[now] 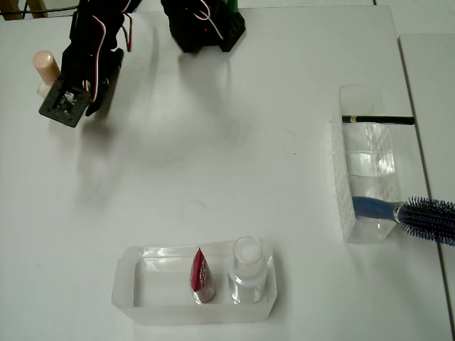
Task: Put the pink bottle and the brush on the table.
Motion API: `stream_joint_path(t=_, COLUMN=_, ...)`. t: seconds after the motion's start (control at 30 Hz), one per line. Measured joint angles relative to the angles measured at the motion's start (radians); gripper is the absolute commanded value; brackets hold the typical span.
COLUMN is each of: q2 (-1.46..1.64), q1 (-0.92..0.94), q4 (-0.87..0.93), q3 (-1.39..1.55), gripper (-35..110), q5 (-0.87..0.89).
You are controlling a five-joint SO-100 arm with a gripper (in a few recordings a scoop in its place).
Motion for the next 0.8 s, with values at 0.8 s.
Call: stream_joint_path(t=0.8, q2=-0.06, q1=-0.074, q4=-0.038, q3=-0.057, gripper=16, q5=0.015)
